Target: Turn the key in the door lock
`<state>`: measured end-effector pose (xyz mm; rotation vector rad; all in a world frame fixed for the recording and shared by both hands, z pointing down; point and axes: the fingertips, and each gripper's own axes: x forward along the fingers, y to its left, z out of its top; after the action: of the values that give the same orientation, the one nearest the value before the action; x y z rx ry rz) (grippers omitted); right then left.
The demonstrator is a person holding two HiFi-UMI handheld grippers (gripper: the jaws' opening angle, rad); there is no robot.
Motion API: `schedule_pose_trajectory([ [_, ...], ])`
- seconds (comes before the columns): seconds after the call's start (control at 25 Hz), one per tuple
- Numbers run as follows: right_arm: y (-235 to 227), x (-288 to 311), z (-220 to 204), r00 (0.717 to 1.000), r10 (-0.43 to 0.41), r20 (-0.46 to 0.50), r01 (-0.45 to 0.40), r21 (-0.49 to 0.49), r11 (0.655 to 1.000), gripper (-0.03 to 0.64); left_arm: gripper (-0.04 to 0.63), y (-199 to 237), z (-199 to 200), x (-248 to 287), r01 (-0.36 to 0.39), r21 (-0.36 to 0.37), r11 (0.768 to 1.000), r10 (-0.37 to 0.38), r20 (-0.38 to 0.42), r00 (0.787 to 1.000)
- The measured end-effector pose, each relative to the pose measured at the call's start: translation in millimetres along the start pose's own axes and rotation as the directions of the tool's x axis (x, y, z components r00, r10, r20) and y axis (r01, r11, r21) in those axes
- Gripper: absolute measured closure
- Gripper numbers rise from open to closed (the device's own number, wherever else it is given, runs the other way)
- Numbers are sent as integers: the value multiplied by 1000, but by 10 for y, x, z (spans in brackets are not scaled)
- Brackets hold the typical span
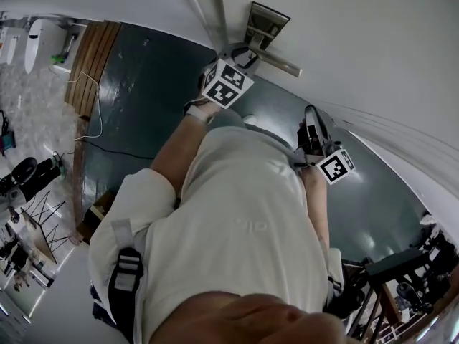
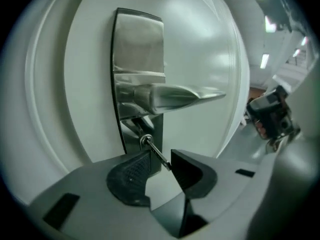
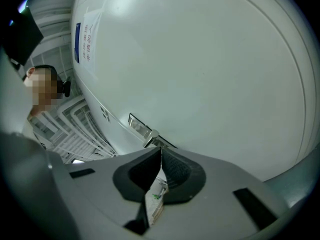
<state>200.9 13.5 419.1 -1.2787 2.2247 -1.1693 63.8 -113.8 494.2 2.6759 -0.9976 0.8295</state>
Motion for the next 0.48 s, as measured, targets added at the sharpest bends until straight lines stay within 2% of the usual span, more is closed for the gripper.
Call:
schedule_pose_trajectory([
  [0.08,52,69,-74,1000,-2,2,2,1,1000,594,480,1,-26,-148,129,-105,986,-126,39,991],
  [0.12,82,109,-112,1000,-3,2,4,-3,1000,594,480,21,-11,-236,211,-189,959,-197,88,976],
  [0.16,108,140,-141,1000,-5,2,5,-7,1000,595,480,44,31,-319,310,-284,907,-272,164,948],
  [0.2,125,159,-157,1000,-8,4,8,-8,1000,595,480,62,90,-388,424,-376,824,-345,260,902],
  [0.24,133,168,-157,1000,-12,7,12,-6,1000,594,479,74,153,-436,539,-451,712,-404,365,839],
  [0.32,128,161,-114,1000,-21,12,21,-10,1000,595,469,90,245,-458,709,-540,453,-454,545,705],
  [0.36,116,148,-72,1000,-27,13,27,-16,999,594,469,94,264,-430,752,-567,337,-449,605,657],
  [0.4,101,135,-24,999,-35,15,35,-21,999,595,469,99,274,-385,775,-584,242,-437,647,625],
  [0.48,80,121,46,998,-56,26,56,-21,998,595,469,114,294,-293,808,-581,96,-417,714,563],
])
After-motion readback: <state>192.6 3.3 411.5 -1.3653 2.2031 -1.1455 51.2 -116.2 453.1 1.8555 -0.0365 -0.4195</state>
